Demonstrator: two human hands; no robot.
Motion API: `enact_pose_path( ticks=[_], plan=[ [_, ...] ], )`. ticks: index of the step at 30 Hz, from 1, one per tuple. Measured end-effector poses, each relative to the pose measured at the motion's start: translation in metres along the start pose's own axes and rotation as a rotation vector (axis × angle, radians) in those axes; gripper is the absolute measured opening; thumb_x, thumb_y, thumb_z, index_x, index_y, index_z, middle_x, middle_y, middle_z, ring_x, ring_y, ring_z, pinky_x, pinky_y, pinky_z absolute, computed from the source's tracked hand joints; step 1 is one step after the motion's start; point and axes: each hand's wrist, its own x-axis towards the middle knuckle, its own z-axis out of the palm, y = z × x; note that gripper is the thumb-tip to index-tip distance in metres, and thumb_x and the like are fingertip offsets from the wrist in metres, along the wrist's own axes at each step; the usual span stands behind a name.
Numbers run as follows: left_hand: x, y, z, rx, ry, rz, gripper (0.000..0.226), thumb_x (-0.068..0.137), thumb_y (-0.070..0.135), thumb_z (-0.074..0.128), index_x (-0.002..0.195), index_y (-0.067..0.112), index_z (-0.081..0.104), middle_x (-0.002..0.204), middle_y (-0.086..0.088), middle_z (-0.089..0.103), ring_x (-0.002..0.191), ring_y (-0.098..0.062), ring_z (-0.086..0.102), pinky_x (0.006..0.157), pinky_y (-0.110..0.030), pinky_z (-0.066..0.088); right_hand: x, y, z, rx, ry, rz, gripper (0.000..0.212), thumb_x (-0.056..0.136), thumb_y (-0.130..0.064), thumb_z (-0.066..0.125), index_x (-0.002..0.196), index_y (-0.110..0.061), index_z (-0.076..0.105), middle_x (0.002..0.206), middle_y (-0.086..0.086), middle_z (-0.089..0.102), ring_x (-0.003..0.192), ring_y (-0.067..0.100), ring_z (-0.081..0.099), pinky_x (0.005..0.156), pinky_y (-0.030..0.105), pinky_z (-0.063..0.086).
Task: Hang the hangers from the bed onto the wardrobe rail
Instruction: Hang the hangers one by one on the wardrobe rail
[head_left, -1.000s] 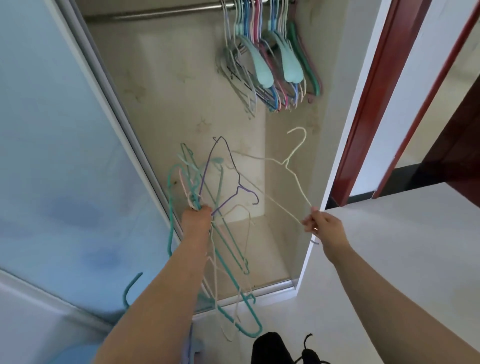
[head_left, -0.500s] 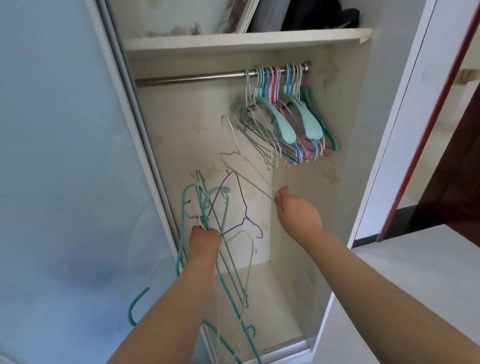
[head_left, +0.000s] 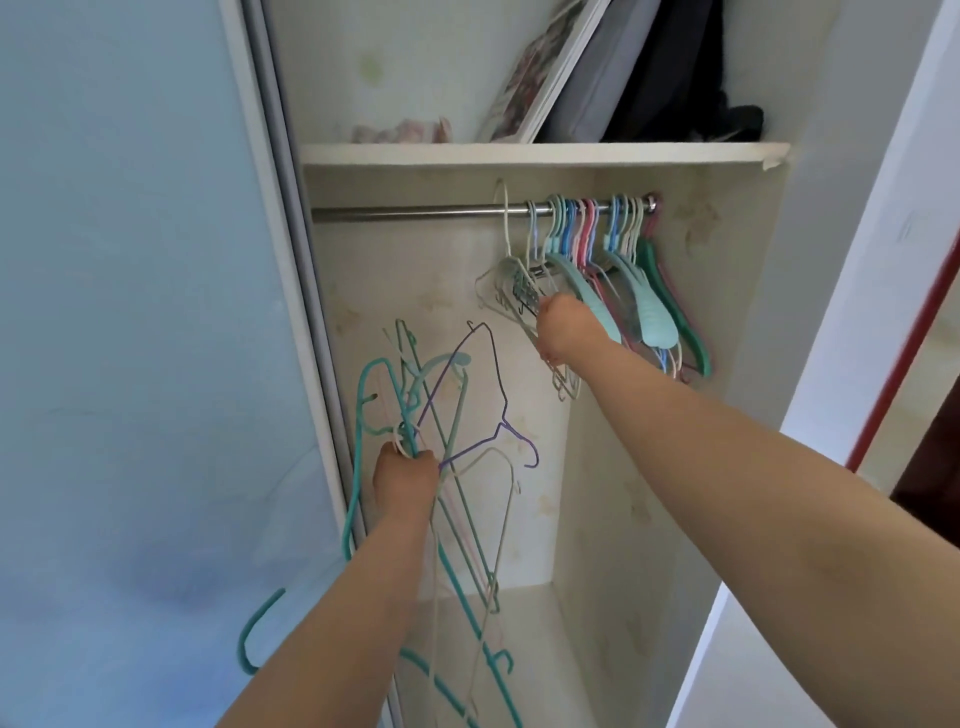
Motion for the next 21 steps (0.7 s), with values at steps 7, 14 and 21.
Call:
enact_pose_path(
  ticks=[7, 14, 21],
  plan=[
    [-0.012, -0.003, -0.008, -0.048, 0.034, -0.017, 0.022, 0.082, 0.012, 0.065, 0.102, 0.004, 0.059, 0.082, -0.006, 0.061, 0.067, -0.021, 0.055, 0.056, -0.023, 0.035, 0.010, 0.036, -0.001, -0.325, 0.119, 0.085, 0.029, 0.097, -0.014, 0.044, 0.121, -0.001, 0.055, 0.119, 0.017, 0.059, 0.108, 0.032, 0.059, 0.084, 0.041, 0.050],
    [-0.015, -0.008, -0.020, -0.039, -0.023, 0.005, 0.022, 0.085, 0.006, 0.063, 0.103, 0.010, 0.052, 0.071, 0.005, 0.049, 0.058, -0.006, 0.046, 0.041, -0.011, 0.033, -0.033, 0.082, 0.040, 0.073, 0.562, -0.186, 0.043, 0.100, -0.029, 0.042, 0.133, -0.002, 0.036, 0.131, 0.018, 0.041, 0.110, 0.036, 0.050, 0.080, 0.040, 0.044],
    [-0.019, -0.024, -0.037, 0.139, -0.212, -0.047, 0.023, 0.075, 0.002, 0.071, 0.093, 0.008, 0.059, 0.075, -0.009, 0.064, 0.059, -0.019, 0.059, 0.059, -0.026, 0.051, -0.067, 0.170, 0.098, -0.637, -0.148, -0.137, 0.047, 0.094, -0.016, 0.047, 0.139, -0.020, 0.035, 0.138, 0.011, 0.038, 0.126, 0.031, 0.037, 0.096, 0.041, 0.041]
  ],
)
